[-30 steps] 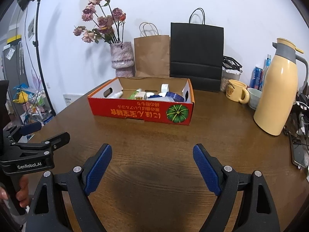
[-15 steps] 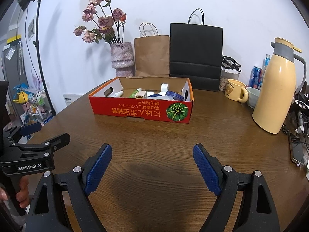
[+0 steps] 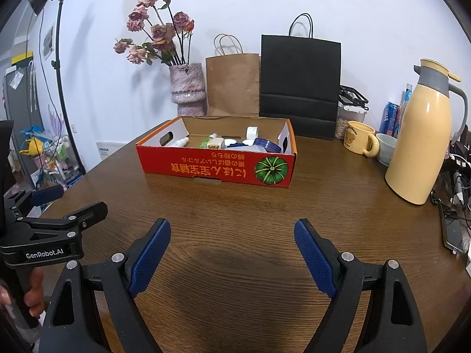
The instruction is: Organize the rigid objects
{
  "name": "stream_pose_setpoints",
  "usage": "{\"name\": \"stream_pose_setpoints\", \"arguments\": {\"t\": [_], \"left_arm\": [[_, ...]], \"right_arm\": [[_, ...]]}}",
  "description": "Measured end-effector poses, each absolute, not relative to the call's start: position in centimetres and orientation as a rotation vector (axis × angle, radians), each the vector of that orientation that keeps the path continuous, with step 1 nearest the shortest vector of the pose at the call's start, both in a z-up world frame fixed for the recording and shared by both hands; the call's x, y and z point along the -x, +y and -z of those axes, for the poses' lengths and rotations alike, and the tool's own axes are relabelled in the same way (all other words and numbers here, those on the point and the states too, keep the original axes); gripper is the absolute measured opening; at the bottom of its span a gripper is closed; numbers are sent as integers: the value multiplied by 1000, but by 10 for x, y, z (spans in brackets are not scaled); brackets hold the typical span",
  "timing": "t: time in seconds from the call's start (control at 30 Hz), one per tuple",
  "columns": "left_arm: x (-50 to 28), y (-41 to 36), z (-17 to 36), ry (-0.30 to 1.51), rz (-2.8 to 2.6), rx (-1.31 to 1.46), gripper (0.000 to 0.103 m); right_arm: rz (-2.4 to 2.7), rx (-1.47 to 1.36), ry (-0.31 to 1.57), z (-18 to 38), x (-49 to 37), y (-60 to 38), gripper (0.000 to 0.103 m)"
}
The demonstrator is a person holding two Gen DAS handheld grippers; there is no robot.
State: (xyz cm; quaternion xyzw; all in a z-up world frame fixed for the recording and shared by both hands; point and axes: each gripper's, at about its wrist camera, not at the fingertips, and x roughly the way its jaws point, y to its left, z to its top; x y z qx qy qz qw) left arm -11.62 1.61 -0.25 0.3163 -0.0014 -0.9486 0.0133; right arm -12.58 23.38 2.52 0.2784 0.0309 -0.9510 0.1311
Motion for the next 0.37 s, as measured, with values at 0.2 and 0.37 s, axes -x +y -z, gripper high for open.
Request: {"name": "stream_pose_setpoints", "arguments": {"t": [0.2, 0.37], "left_arm": [[116, 17, 3, -7, 2953, -974, 103], [116, 17, 1, -9, 2956, -968, 103]], "right_arm": [[2761, -811, 90, -25, 126, 234, 90], [2759, -810, 92, -25, 126, 233, 90]]}}
